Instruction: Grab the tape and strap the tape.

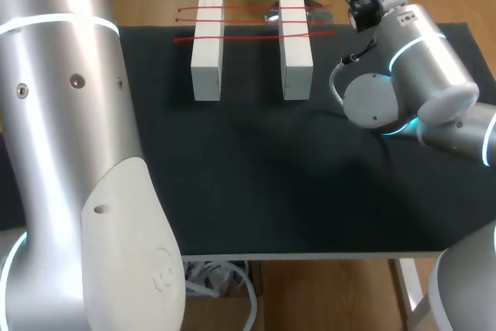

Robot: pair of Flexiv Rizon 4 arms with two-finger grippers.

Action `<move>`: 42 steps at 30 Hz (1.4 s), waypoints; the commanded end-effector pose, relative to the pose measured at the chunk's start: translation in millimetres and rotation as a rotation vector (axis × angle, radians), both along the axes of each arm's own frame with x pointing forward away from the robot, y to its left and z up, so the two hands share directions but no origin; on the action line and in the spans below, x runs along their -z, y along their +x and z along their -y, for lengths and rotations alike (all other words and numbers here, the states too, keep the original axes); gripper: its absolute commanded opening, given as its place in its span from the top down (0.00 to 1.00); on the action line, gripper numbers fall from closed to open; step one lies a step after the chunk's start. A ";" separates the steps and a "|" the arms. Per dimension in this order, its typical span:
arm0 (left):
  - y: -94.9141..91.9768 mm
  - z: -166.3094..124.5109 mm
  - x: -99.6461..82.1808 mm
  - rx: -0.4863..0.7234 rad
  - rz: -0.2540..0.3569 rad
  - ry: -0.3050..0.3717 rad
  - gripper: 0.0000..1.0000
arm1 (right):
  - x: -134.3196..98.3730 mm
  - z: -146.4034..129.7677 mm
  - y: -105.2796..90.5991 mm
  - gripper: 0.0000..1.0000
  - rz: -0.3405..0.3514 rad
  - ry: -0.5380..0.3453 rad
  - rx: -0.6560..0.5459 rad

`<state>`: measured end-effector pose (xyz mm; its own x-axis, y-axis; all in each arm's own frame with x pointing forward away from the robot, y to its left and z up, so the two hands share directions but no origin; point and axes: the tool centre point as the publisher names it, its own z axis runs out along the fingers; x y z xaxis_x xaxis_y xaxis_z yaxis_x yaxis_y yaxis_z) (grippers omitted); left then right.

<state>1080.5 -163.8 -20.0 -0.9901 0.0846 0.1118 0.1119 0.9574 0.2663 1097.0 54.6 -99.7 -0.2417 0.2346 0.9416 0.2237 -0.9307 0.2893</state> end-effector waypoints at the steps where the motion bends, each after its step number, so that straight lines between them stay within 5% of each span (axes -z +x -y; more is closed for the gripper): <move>1: 6.6 6.7 -1.5 -0.130 -0.441 0.064 1.00 | -0.8 0.0 0.4 1.00 -0.003 -0.002 0.000; 16: 7.0 17.6 1.3 -0.129 -0.417 0.067 1.00 | -0.8 0.0 0.4 1.00 -0.003 -0.002 0.000; 27: -3.1 -3.7 -1.1 -0.254 -0.419 0.055 1.00 | -0.8 0.0 0.4 1.00 -0.003 -0.002 0.000; 42: -3.1 0.3 0.7 -0.221 -0.394 0.040 1.00 | -0.8 0.0 0.4 1.00 -0.003 -0.002 0.000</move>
